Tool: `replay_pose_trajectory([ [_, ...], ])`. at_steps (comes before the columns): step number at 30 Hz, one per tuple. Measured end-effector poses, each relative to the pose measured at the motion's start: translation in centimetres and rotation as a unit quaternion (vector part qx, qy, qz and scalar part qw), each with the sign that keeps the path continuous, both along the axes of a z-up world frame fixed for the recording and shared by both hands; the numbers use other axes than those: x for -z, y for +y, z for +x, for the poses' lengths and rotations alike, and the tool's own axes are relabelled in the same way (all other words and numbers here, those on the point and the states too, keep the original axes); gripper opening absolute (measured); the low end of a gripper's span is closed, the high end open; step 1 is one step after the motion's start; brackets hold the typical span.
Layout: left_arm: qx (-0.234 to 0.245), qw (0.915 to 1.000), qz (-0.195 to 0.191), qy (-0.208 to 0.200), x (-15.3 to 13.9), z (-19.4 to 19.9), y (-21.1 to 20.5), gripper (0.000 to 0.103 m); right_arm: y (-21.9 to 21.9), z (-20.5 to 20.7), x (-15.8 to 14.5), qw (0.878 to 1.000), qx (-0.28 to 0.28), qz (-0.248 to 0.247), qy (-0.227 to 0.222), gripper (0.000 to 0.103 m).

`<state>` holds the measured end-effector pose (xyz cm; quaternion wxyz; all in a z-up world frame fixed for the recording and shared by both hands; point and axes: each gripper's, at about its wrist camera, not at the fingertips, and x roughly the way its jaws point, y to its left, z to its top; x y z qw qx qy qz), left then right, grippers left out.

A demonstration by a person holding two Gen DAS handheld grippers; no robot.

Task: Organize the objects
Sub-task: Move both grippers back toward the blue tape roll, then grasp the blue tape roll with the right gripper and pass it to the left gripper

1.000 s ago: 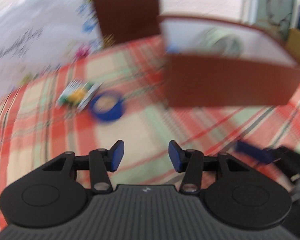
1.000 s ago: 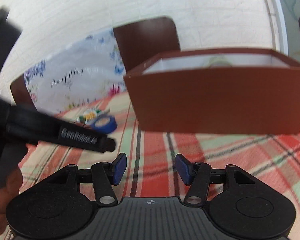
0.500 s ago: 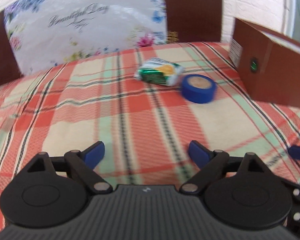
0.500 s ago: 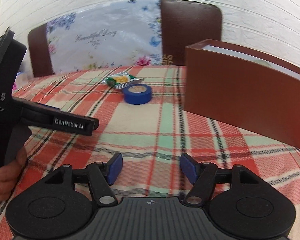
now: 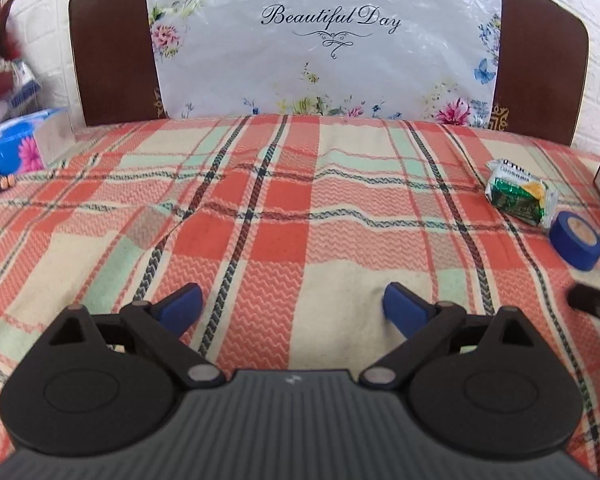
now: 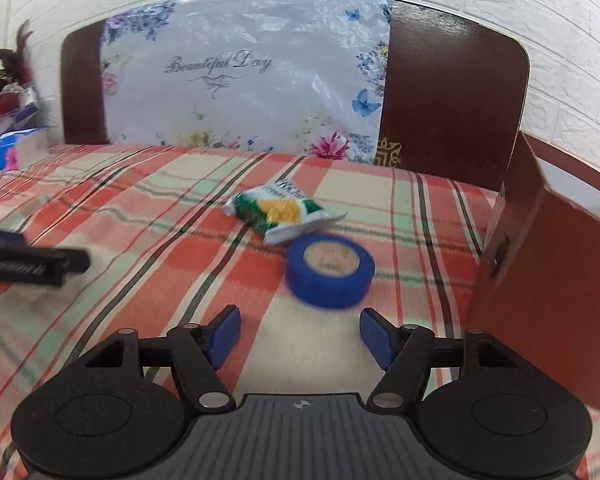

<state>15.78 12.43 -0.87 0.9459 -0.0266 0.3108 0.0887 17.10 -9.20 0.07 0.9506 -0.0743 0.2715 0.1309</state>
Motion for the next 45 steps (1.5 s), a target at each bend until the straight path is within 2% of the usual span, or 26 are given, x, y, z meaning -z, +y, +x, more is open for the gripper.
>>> replay_pose_trajectory([
  [3,-0.001,1.0000,0.002,0.000,0.2,0.0,-0.1,0.101,0.1,2.2,0.2,1.000,0.016,0.009,0.008,0.071],
  [7,-0.002,1.0000,0.001,0.003,0.3,0.2,0.1,0.102,-0.1,4.4,0.5,0.999,0.024,0.032,0.019,0.073],
  [9,-0.002,1.0000,0.001,0.004,0.3,0.2,0.1,0.103,0.3,4.2,0.5,0.999,0.011,0.030,0.015,0.058],
  [11,-0.002,1.0000,0.001,0.005,0.3,0.3,0.1,0.103,0.6,3.6,0.5,1.000,0.005,0.020,0.011,0.057],
  [20,-0.002,1.0000,0.005,0.007,0.3,0.3,0.0,0.103,-1.3,-1.7,0.3,0.999,-0.018,0.032,0.021,0.057],
  [29,-0.002,0.9999,0.007,0.008,0.2,0.3,-0.1,0.103,-4.5,-10.8,0.4,0.999,-0.026,0.026,0.017,0.057],
  [30,-0.002,0.9999,0.008,0.008,0.2,0.3,-0.1,0.103,-4.8,-11.5,0.5,0.999,-0.019,0.028,0.015,0.063],
  [32,-0.002,0.9999,0.007,0.008,0.2,0.3,-0.1,0.103,-5.5,-12.2,0.5,0.999,-0.010,0.036,0.018,0.069],
  [39,-0.007,0.9995,0.016,0.026,-0.2,-0.4,-0.6,0.103,-6.1,-13.7,0.7,0.999,-0.007,0.034,0.009,0.070],
  [41,-0.007,0.9994,0.006,0.033,-0.4,-1.2,-1.2,0.103,-6.2,-13.4,0.8,0.999,-0.008,0.038,0.009,0.071],
  [43,0.012,0.9992,-0.008,0.039,-0.7,-2.3,-2.4,0.102,-6.4,-13.6,0.8,0.999,-0.009,0.040,0.009,0.072],
  [45,0.044,0.9977,-0.023,0.045,-1.2,-3.4,-4.2,0.094,-6.3,-13.5,0.8,0.999,-0.011,0.039,0.008,0.073],
])
